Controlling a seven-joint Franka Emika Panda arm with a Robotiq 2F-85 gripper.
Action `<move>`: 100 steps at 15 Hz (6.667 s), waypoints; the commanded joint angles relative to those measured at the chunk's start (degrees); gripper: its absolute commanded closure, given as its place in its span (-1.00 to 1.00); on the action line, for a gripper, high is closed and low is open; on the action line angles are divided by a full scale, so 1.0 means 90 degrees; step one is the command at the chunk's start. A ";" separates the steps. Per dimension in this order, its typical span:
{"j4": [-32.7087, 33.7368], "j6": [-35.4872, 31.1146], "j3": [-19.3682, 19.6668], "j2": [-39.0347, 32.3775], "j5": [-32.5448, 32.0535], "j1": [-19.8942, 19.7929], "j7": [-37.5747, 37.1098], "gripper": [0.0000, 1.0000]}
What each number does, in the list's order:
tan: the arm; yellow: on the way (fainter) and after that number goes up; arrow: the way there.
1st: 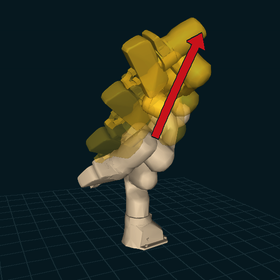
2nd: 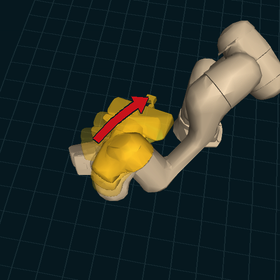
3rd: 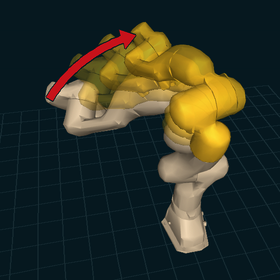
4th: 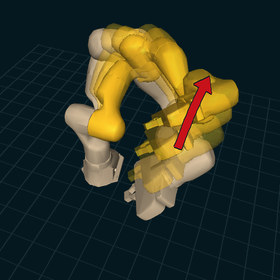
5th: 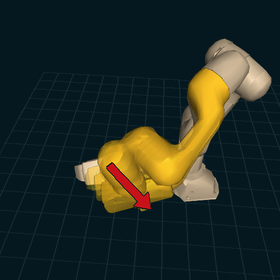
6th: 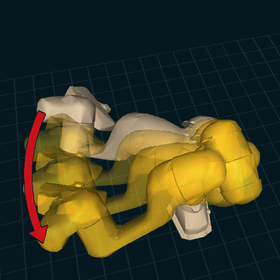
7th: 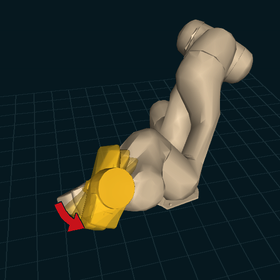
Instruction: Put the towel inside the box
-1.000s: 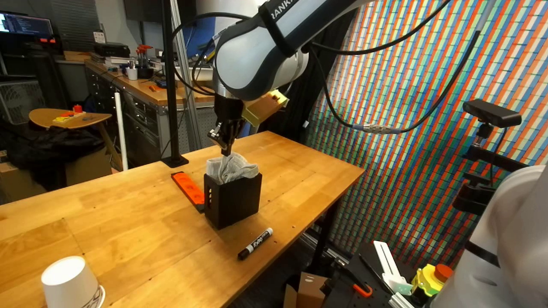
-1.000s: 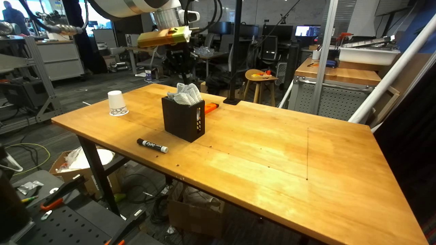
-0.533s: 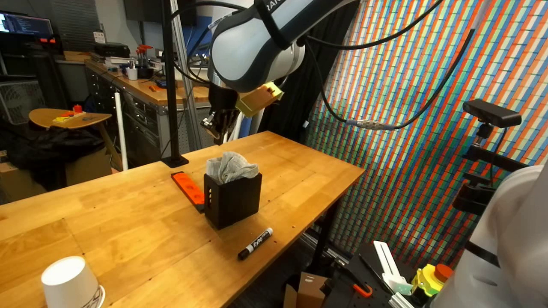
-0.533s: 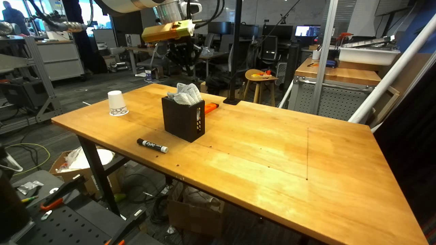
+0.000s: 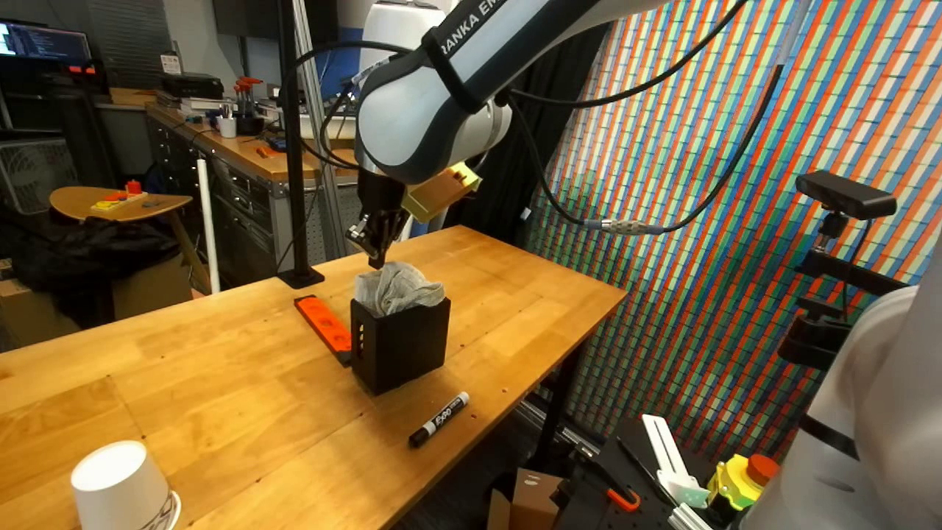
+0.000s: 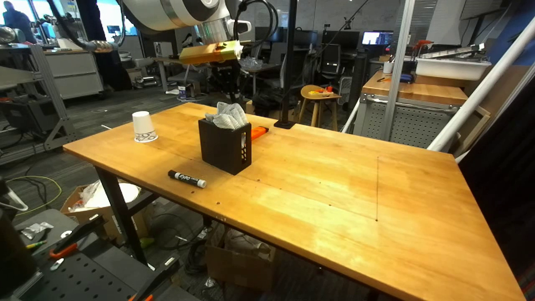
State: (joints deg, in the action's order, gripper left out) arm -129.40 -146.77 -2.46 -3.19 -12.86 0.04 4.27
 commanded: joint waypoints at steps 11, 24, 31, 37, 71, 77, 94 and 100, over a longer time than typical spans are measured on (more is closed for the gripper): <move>-0.0399 0.0122 0.0178 0.0611 -0.0484 0.0073 -0.0476 0.95; -0.1259 0.0167 0.0117 0.1046 -0.0290 0.0046 -0.0747 0.95; -0.1392 0.0284 0.0021 0.1030 -0.0266 0.0117 -0.0718 0.94; -0.1349 0.0407 -0.0122 0.0899 -0.0295 0.0229 -0.0726 0.95; -0.0434 0.1052 0.0098 -0.0002 -0.0941 0.0359 -0.2805 0.94; -0.0359 0.2004 0.0066 -0.0047 -0.1384 0.0386 -0.3790 0.94; -0.0450 0.0674 0.0330 -0.0301 -0.1761 0.0257 -0.3774 0.94; -0.0386 0.0117 0.0473 -0.0473 -0.2106 0.0290 -0.3722 0.94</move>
State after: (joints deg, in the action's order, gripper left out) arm -133.87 -143.32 0.82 -6.61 -30.05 2.25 -29.56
